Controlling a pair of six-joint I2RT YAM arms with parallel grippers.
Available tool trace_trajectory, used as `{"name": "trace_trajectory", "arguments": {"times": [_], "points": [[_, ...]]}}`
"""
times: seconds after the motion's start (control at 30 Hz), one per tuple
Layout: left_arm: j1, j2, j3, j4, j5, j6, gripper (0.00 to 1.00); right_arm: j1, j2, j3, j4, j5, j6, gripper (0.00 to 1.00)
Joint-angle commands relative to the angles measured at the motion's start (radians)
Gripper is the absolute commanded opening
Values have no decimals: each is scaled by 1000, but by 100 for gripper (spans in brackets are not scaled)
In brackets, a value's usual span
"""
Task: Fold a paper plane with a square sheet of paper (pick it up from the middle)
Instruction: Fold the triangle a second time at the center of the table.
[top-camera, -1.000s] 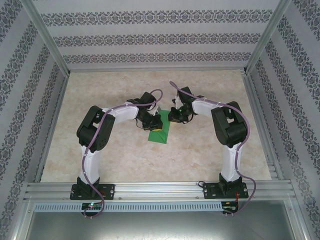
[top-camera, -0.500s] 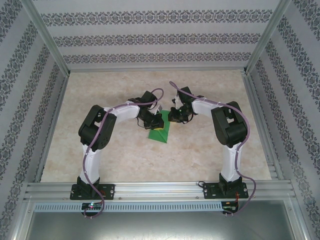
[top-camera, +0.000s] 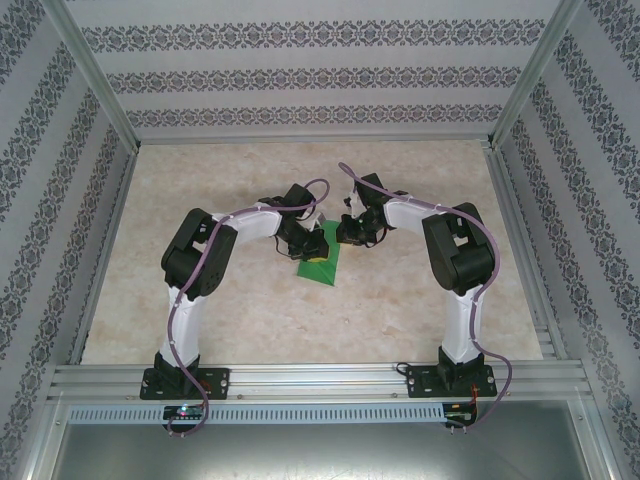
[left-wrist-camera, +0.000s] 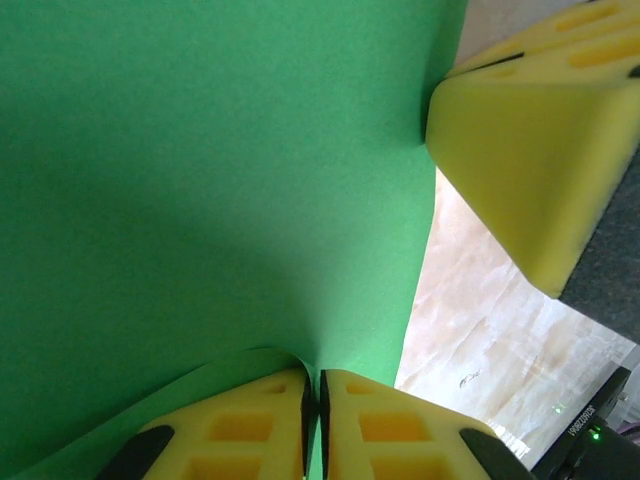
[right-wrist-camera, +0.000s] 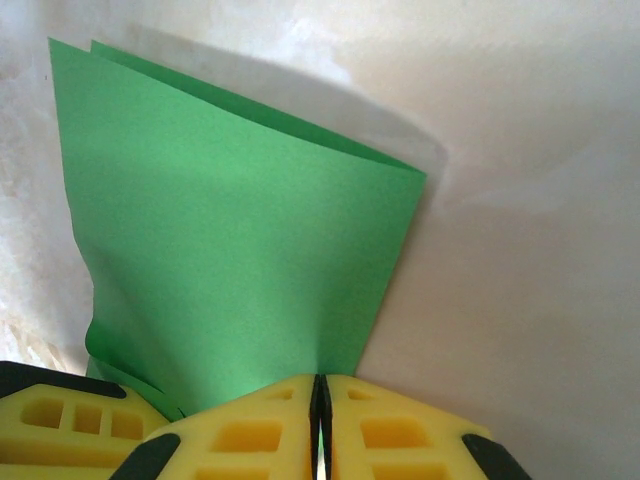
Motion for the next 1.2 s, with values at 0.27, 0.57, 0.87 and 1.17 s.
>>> {"name": "trace_trajectory", "arguments": {"times": [0.27,0.57,0.87,1.17], "points": [[-12,-1,-20,-3,-21,29,29,0,-25,-6,-22,12,-10,13],[-12,-52,-64,50,-9,22,44,-33,-125,-82,16,-22,16,13],[-12,-94,-108,124,23,-3,47,-45,-217,-200,85,-90,72,13],[-8,-112,-118,137,16,-9,27,-30,-273,-291,160,-162,138,12]]}}
